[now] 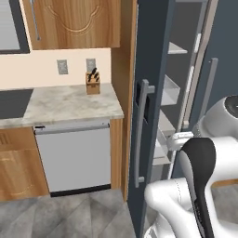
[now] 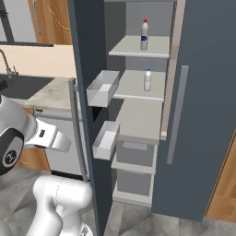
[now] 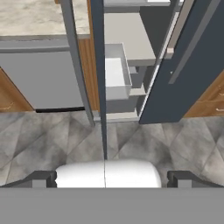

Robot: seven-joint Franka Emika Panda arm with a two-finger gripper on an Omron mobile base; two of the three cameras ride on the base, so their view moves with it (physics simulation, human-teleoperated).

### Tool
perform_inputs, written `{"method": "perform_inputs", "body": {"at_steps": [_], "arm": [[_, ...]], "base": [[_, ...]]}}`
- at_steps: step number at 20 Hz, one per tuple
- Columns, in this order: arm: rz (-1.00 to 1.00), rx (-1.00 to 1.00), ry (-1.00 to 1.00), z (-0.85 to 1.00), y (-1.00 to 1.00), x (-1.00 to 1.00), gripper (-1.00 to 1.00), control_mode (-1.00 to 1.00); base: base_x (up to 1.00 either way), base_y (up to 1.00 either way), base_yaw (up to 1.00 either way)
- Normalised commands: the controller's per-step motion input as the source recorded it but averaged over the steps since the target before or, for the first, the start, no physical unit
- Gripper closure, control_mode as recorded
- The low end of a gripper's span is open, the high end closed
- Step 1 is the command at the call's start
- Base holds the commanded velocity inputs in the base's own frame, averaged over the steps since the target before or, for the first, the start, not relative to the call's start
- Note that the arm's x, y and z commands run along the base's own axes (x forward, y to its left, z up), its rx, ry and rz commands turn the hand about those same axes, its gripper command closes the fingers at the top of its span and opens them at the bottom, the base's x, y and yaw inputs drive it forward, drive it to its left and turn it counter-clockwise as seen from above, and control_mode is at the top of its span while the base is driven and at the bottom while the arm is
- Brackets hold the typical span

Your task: Take the bottled waters from the counter and place them in the freezer to freeze. Close the freezer door after placing the bottles.

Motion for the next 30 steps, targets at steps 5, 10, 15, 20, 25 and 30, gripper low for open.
{"method": "perform_inputs", "body": {"at_steps": [5, 10, 15, 20, 25, 30], "arm": [[0.0, 0.0, 0.0, 0.0, 0.0, 0.0, -1.0, 1.0], [0.0, 0.0, 0.0, 0.0, 0.0, 0.0, -1.0, 1.0], [0.0, 0.0, 0.0, 0.0, 0.0, 0.0, -1.0, 1.0], [0.0, 0.0, 0.0, 0.0, 0.0, 0.0, -1.0, 1.0], [0.0, 0.0, 0.0, 0.0, 0.0, 0.0, -1.0, 1.0], [-0.01, -0.01, -0.01, 0.0, 0.11, 0.05, -1.0, -1.0]], "base": [[0.33, 0.09, 0.0], [0.33, 0.01, 0.0], [0.2, 0.03, 0.0], [0.09, 0.0, 0.0], [0.05, 0.0, 0.0], [0.0, 0.0, 0.0]]}}
